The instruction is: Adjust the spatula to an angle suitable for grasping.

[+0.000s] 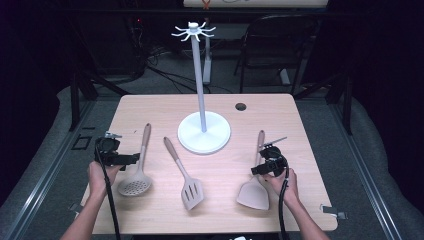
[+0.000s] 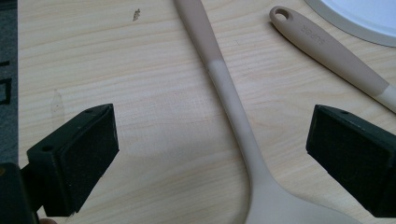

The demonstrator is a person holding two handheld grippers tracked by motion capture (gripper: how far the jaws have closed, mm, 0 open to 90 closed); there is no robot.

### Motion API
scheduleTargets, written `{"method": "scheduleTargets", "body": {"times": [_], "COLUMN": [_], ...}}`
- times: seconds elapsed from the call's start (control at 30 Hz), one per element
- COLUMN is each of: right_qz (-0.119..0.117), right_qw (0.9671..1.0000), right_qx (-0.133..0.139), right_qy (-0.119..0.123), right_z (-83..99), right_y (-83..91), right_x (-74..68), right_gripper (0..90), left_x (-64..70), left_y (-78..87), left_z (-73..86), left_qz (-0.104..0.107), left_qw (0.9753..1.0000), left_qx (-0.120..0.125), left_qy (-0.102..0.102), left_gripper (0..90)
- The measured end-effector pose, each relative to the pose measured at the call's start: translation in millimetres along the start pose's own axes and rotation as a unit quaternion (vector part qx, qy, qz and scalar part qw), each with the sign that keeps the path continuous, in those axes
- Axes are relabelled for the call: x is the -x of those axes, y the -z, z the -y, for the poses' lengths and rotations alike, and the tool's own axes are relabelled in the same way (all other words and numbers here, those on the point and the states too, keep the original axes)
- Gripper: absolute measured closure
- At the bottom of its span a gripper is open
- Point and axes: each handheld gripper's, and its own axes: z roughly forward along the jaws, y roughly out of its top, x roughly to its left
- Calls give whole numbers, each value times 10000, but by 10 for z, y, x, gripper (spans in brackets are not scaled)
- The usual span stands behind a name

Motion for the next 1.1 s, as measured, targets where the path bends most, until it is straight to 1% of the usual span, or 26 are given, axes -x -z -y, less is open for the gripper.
{"method": "scheduleTargets", "body": {"times": [0.17, 0.2, 0.27, 0.3, 0.47, 0.53, 0.57, 0.6, 0.67, 0.7, 0.77, 0.9, 1.0, 1.03, 1.1], "right_qz": [0, 2, -2, 20, 20, 2, 109, 19, -4, 27, 0, 32, -10, -36, -17], "right_qw": [10000, 9999, 9998, 9999, 9997, 9997, 9994, 9996, 9996, 9995, 9994, 9992, 9991, 9988, 9987], "right_qx": [-74, -152, -183, -150, -236, -226, -302, -263, -270, -300, -327, -388, -404, -469, -492], "right_qy": [22, 79, 76, 42, 104, 75, 129, 88, 97, 113, 132, 136, 93, 111, 107], "right_z": [-3, -9, -8, -4, -8, -5, -11, -6, -6, -7, -6, -7, -3, -4, -1], "right_y": [17, 31, 38, 34, 48, 48, 65, 55, 56, 63, 65, 79, 83, 95, 101], "right_x": [25, 36, 46, 43, 59, 62, 67, 68, 71, 74, 82, 91, 108, 128, 139], "right_gripper": [606, 610, 615, 617, 629, 635, 637, 640, 646, 649, 653, 660, 668, 673, 680], "left_x": [4, 5, 6, 7, 11, 11, 11, 11, 13, 14, 16, 16, 16, 15, 16], "left_y": [-4, -4, 1, 3, 8, 8, 8, 7, 7, 9, 10, 12, 11, 14, 20], "left_z": [3, 3, 2, 2, 3, 3, 3, 2, 2, 2, 2, 2, 3, 2, 2], "left_qz": [13, 15, 31, 32, 34, 35, 37, 33, 27, 31, 35, 52, 56, 58, 60], "left_qw": [10000, 10000, 10000, 10000, 10000, 10000, 10000, 10000, 10000, 10000, 10000, 10000, 10000, 10000, 10000], "left_qx": [4, 4, -4, -3, 11, 13, 11, 14, 20, 23, 19, 6, 10, 18, 39], "left_qy": [6, 5, -6, -8, -20, -20, -23, -35, -35, -36, -34, -43, -45, -53, -51], "left_gripper": [23, 23, 24, 24, 24, 25, 26, 26, 26, 26, 26, 27, 29, 30, 31]}}
